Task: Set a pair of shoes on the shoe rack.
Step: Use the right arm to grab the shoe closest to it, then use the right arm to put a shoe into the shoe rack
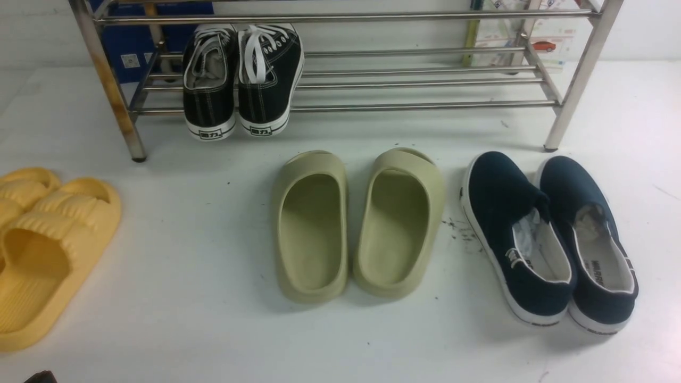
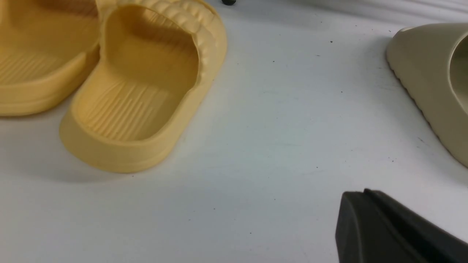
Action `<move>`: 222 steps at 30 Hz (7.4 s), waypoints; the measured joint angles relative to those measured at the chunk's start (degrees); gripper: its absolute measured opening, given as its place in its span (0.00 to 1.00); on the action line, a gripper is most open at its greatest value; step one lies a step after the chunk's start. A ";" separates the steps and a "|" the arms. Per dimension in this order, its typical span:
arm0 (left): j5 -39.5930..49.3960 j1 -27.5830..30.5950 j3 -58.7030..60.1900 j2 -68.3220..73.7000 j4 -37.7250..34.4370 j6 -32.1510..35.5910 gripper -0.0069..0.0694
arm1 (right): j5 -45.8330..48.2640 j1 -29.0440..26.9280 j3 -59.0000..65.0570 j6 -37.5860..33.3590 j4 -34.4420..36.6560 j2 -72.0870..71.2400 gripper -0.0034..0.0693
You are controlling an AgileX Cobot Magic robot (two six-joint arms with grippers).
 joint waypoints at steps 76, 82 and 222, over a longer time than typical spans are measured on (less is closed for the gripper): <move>0.00 0.00 0.00 0.00 0.00 0.00 0.18 | 50.68 30.81 -88.08 -25.14 -23.28 100.75 0.12; 0.00 0.00 0.00 0.00 0.00 0.00 0.19 | 56.04 30.81 -101.82 -25.14 -26.66 106.36 0.12; 0.00 0.00 0.00 0.00 -0.04 0.00 0.31 | 43.47 24.58 -125.46 -26.66 -28.38 132.32 0.05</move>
